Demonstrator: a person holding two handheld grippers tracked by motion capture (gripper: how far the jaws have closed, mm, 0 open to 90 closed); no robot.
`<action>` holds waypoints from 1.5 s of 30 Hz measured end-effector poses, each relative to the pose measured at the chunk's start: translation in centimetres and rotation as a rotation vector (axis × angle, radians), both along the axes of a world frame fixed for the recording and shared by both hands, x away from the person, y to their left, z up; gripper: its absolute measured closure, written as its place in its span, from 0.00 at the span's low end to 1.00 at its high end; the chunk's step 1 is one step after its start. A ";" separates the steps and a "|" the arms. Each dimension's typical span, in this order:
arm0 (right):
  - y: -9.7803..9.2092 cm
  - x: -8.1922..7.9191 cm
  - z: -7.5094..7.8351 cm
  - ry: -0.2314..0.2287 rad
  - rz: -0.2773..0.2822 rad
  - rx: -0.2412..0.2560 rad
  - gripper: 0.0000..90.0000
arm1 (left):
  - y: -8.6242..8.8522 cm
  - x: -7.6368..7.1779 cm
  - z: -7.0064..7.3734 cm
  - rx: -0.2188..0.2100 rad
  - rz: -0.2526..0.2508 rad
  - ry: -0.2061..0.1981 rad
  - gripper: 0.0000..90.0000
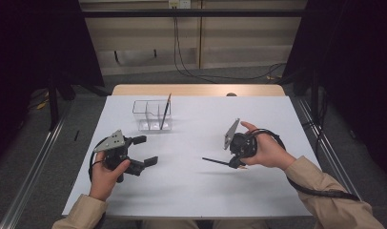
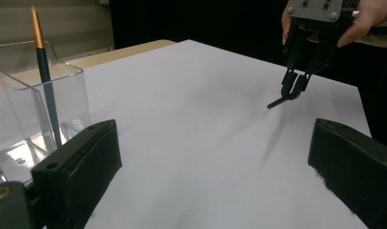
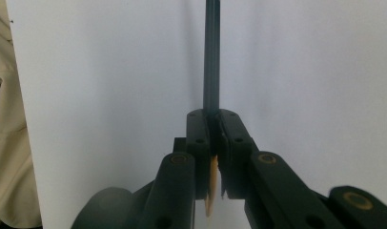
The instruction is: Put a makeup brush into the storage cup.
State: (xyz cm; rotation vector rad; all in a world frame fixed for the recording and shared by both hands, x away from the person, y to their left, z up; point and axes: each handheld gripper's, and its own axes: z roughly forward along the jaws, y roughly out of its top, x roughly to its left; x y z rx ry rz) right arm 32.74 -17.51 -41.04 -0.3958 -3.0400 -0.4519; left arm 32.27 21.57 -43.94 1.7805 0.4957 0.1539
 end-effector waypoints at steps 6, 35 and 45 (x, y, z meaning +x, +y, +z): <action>0.6 0.0 -0.1 0.003 0.012 -0.007 0.93 | -1.0 0.3 0.2 0.011 -0.024 -0.003 0.04; 2.5 0.1 -0.2 0.009 0.058 -0.026 0.93 | -7.0 0.9 1.6 0.122 -0.200 0.001 0.03; 3.1 0.2 -0.2 0.005 0.070 -0.020 0.93 | -9.3 1.2 2.2 0.245 -0.274 0.047 0.02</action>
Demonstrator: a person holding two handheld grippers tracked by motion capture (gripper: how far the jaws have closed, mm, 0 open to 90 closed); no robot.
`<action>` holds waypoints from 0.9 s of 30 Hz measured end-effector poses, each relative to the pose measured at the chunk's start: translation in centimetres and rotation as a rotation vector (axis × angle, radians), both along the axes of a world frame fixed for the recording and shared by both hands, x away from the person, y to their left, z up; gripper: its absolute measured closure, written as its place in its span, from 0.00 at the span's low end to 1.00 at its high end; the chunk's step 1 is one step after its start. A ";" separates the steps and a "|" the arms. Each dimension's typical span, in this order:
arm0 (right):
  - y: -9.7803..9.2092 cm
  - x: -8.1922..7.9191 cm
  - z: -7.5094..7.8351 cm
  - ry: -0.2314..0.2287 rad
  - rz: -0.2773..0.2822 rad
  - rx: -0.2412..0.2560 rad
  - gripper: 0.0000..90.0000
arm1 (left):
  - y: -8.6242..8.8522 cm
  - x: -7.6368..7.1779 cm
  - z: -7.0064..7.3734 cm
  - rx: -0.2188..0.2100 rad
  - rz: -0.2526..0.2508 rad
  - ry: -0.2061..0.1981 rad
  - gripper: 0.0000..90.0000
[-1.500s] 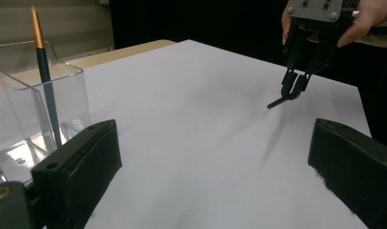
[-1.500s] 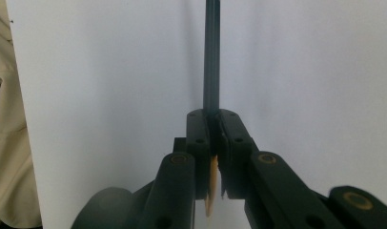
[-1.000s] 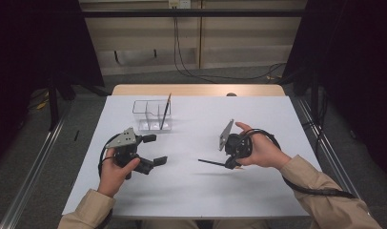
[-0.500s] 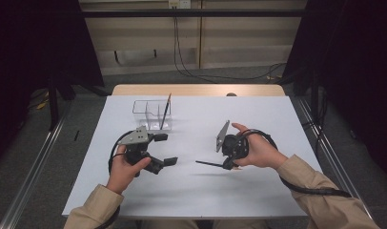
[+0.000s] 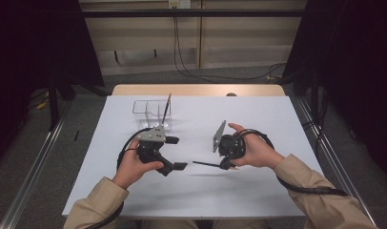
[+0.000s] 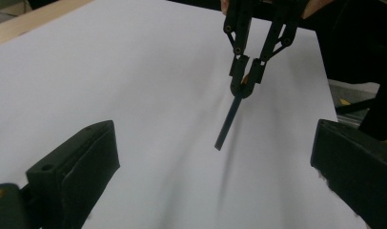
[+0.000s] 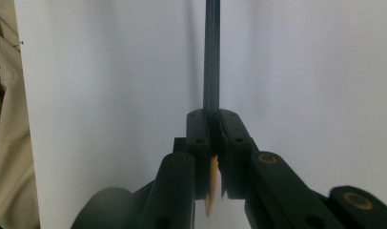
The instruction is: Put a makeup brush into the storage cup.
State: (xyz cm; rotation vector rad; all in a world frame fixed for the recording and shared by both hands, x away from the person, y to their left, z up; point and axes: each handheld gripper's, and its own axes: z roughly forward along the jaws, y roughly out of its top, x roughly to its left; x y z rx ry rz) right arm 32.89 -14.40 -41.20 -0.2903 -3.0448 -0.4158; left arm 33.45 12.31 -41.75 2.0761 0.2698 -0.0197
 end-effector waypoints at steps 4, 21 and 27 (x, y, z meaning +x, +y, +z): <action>0.2 0.0 0.0 0.002 0.005 -0.004 0.93 | -0.8 0.1 0.2 0.040 -0.021 0.010 0.02; 0.6 0.0 -0.1 0.003 0.013 0.002 0.93 | -3.1 0.4 1.2 0.166 -0.052 0.015 0.12; 0.6 0.1 0.0 0.003 0.015 0.006 0.93 | -3.9 0.5 1.4 0.224 -0.065 0.027 0.24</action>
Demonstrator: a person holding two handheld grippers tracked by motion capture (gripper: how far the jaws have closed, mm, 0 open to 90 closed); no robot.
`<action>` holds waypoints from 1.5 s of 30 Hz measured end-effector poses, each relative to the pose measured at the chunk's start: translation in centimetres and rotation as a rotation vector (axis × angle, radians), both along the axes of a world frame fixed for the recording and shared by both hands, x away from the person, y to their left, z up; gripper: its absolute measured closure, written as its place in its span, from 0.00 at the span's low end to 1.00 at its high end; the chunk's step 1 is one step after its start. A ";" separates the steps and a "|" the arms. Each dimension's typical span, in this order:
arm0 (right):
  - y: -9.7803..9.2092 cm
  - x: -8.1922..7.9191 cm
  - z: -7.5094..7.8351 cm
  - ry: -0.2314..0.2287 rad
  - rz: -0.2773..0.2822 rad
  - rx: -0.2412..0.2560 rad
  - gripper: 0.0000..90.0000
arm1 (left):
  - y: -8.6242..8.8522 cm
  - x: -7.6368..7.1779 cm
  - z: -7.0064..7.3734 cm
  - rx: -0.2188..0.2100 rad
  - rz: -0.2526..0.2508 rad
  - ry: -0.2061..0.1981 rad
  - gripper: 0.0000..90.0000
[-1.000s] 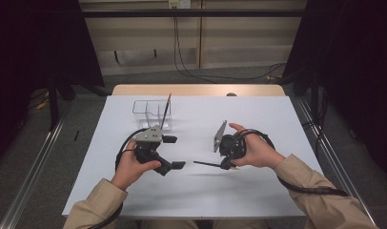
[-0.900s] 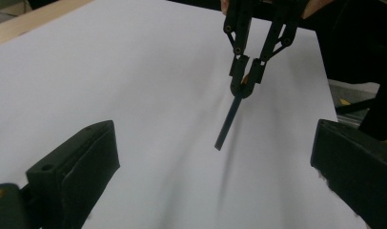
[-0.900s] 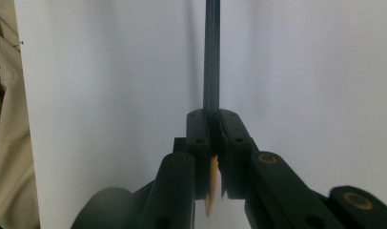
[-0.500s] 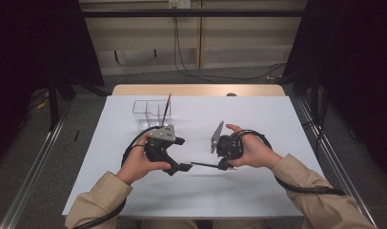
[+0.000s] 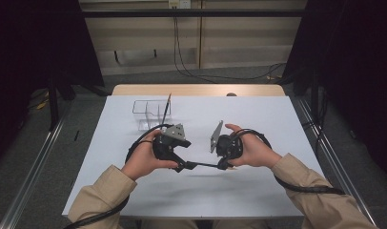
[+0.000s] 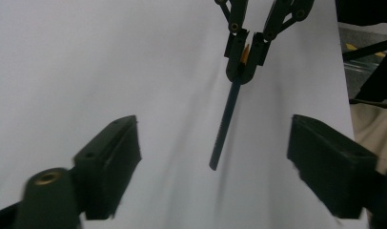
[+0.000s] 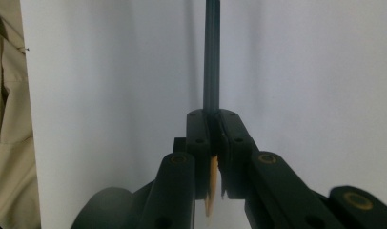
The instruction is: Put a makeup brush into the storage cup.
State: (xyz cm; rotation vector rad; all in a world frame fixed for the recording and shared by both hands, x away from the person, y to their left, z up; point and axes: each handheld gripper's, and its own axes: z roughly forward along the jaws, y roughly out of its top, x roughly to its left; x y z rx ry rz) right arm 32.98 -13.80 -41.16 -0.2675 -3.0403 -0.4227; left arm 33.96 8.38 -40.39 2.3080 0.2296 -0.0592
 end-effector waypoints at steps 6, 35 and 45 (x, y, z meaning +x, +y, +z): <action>-0.1 0.0 0.1 0.001 -0.002 -0.001 0.93 | -0.8 0.0 0.0 0.052 -0.023 -0.010 0.38; 0.2 0.0 1.2 -0.013 0.013 0.032 0.93 | -3.3 -0.4 -1.1 0.161 -0.124 -0.055 0.77; 0.3 0.0 1.3 -0.014 0.024 0.028 0.93 | -3.4 -0.4 -1.4 0.184 -0.134 -0.056 0.89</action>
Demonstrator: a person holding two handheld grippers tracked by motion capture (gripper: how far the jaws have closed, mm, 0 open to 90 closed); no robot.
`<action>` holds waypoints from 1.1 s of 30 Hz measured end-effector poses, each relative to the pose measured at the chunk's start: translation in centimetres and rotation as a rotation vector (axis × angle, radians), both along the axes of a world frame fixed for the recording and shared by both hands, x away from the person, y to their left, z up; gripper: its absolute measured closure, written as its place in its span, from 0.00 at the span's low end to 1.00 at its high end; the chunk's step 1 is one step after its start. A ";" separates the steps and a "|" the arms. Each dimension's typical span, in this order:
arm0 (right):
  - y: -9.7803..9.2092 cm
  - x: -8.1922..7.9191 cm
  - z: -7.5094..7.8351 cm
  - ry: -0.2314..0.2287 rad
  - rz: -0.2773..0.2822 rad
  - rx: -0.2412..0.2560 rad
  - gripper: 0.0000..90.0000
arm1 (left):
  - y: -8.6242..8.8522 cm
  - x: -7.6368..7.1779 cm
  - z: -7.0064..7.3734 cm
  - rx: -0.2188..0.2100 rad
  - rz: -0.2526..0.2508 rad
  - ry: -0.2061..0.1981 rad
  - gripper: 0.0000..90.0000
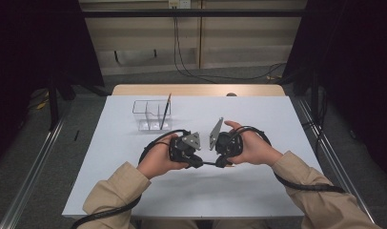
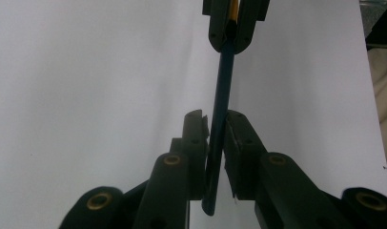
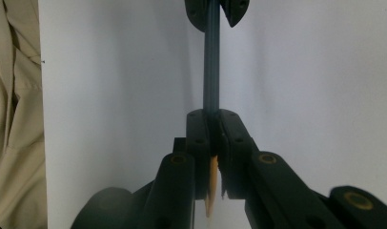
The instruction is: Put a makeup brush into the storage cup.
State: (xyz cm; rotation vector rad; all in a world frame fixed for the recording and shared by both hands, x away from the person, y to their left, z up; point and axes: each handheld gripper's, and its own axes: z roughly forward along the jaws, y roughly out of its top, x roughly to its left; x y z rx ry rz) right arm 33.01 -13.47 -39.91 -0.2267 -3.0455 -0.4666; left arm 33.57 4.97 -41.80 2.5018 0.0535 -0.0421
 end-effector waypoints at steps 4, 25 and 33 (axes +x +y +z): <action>0.1 0.0 0.0 -0.004 0.001 0.000 0.93 | 0.0 0.0 -0.2 0.010 -0.001 0.006 0.90; 1.2 -0.1 1.0 -0.028 0.053 -0.016 0.93 | 0.3 -0.2 -1.4 0.046 0.000 0.030 0.92; 1.1 0.0 1.4 -0.024 0.048 0.010 0.92 | 0.1 -0.2 -1.6 0.040 0.002 0.037 0.92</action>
